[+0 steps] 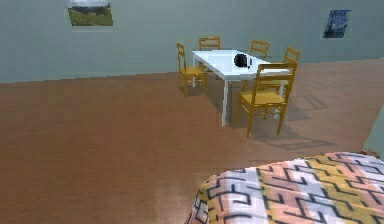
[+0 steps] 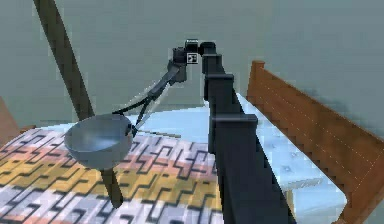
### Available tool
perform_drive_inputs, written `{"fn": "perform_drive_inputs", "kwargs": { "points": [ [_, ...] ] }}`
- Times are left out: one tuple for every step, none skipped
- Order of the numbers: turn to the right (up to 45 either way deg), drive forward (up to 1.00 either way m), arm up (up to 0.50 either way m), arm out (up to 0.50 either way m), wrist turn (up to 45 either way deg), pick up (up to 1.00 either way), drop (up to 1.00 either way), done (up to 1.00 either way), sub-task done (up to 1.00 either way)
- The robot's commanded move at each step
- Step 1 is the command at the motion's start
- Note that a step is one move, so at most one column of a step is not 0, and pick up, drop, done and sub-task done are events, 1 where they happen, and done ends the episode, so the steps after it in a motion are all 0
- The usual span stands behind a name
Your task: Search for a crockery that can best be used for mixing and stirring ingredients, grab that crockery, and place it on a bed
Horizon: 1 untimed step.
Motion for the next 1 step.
{"fn": "perform_drive_inputs", "kwargs": {
  "points": [
    [0.0, 0.00, 0.00, 0.00, 45.0, 0.00, 0.00, 0.00, 0.00]
  ]
}}
